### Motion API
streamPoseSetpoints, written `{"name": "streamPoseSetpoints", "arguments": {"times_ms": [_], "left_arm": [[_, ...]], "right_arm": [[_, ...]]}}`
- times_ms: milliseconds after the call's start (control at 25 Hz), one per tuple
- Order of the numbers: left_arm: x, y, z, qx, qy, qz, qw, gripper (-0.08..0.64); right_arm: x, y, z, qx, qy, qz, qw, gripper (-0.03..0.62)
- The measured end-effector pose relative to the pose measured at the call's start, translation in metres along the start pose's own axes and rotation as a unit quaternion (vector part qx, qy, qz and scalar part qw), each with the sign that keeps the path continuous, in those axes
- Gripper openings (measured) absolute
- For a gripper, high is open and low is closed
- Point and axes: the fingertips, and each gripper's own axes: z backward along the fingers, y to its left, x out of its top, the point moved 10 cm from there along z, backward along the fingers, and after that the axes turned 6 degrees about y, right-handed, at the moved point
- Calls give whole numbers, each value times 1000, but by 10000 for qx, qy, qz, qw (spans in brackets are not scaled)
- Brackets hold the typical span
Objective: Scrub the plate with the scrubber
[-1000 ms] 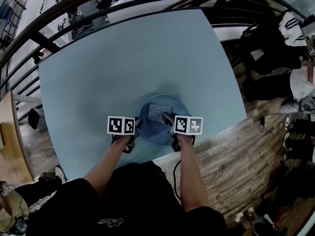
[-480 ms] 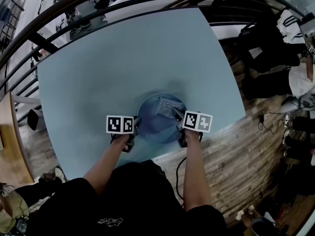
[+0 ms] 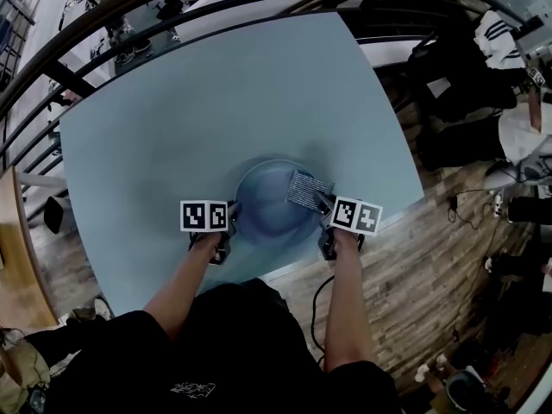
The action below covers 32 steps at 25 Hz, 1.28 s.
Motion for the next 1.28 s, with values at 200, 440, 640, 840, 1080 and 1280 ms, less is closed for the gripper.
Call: {"name": "streamPoseSetpoints", "arguments": {"times_ms": [200,440,640,840,1080,1280], "left_arm": [[-1,-1,0,6,-35,23,10000,46],[-2,3,1,-15,-49,36,10000,45],[-1,5,0,-47,-89,29,9999,46],[-1,5,0,-46,-104,37,9999,44],[-1,3,0,-31,-126,23,9999,44],[0,3,1,-44,-133,30,9999,43]], "right_arm": [[-5,-6,10,-177,6,68,9998,89],[-10,-9,21,-376,118,275,9988,89],[-13,-8,28,-496,290,518,9970,87],[-22,-12,35,-412,541,568,9961,87],[-34,-9,34,-112,887,615,9941,87],[-45,-2,28,69,1091,632,9920,87]]}}
